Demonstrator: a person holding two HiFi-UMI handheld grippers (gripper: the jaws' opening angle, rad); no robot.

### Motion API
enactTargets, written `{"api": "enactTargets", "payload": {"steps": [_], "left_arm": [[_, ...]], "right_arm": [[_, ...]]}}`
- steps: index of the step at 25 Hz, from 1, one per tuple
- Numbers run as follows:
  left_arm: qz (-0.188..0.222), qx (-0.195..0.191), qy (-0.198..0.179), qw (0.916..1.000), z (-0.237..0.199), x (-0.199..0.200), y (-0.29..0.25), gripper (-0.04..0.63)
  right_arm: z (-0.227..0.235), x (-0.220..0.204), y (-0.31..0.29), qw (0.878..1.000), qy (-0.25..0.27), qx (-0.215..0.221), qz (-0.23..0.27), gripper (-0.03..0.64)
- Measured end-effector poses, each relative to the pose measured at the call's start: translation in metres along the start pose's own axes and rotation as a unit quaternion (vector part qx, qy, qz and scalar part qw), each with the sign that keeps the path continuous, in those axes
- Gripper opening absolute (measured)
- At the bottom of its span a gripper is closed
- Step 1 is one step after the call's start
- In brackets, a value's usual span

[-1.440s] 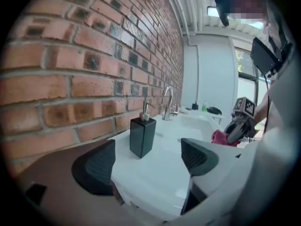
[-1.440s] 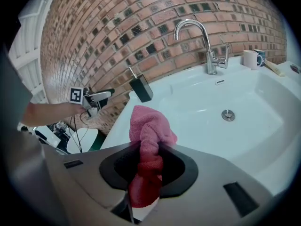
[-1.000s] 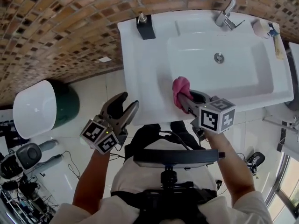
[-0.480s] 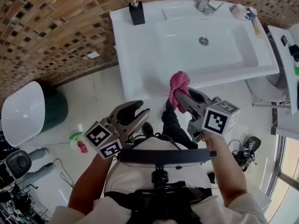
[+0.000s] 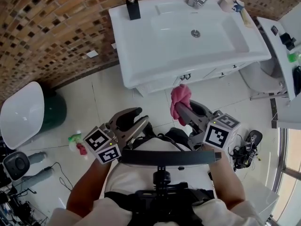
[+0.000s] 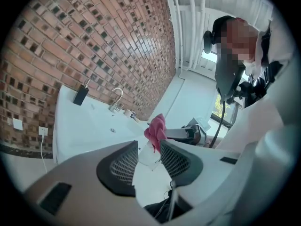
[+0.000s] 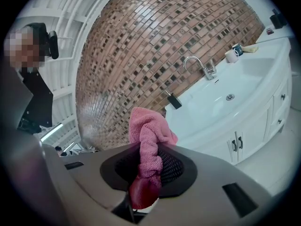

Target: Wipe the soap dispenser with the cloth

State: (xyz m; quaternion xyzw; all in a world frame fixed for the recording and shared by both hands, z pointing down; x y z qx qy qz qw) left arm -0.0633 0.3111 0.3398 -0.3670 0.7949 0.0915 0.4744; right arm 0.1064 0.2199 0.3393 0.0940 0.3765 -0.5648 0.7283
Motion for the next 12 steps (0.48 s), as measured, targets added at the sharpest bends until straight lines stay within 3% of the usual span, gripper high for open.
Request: {"api": "enactTargets", "payload": {"steps": [8,12], "left_arm": [[0.038,0.059,0.03,0.9971,0.083,-0.033,-0.006,0.149],[0.044,0.082,0.03,0.9952,0.121,-0.065,-0.015,0.149]], "right_arm": [[-0.008,-0.011,0.052,0.997,0.025,0.056,-0.043,0.112],[0.007,-0.029,0.09,0.996,0.023,0.06,-0.053,0.112]]}}
Point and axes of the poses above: the fingertips, and each gripper's own axes: y backward along the fingers, z to its right, x out of its top, the point moved 5 cm from there along y, backward along the fingers, and after that the axes turned 1 degree about x, right-handed, at the moved point
